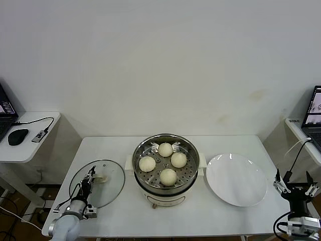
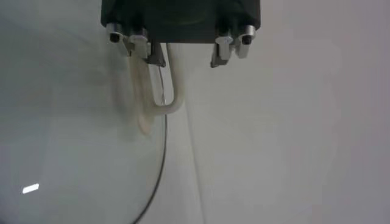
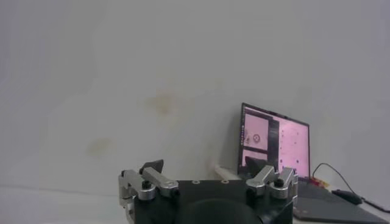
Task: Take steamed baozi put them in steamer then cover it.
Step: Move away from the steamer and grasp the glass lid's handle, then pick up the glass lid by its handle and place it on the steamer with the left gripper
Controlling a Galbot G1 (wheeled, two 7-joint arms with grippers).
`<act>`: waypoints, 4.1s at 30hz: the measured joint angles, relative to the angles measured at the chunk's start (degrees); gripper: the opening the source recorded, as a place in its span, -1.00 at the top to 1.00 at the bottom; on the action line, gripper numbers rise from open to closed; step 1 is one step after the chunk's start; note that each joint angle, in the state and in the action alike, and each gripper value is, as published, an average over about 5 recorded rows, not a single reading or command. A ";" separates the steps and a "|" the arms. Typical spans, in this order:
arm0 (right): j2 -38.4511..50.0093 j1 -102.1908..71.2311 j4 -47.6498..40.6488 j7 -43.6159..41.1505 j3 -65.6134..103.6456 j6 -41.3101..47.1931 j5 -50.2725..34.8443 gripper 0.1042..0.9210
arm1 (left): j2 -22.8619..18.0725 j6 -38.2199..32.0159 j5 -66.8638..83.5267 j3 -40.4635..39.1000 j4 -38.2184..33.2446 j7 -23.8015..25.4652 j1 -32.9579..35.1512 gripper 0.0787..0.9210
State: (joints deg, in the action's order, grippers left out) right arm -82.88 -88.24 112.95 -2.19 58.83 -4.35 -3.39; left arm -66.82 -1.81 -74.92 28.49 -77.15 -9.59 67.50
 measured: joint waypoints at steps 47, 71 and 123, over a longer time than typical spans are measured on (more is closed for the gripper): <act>0.69 -0.22 -1.02 -0.62 -5.35 -3.28 4.43 -0.76 | 7.80 18.15 18.43 5.55 -38.29 3.84 16.57 0.84; -2.13 3.06 -4.84 1.22 -8.28 -4.12 13.18 -0.76 | 1.72 32.67 6.14 -23.79 -38.54 16.46 -3.95 0.84; -3.01 2.72 -7.05 1.30 -9.24 -4.51 16.33 -0.76 | -13.94 36.22 -10.37 -37.39 -27.36 27.31 -13.04 0.84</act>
State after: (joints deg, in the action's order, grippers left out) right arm -85.89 -85.52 105.90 -0.89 49.58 -8.86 12.94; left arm -80.76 34.41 -85.29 -8.90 -104.51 17.71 54.46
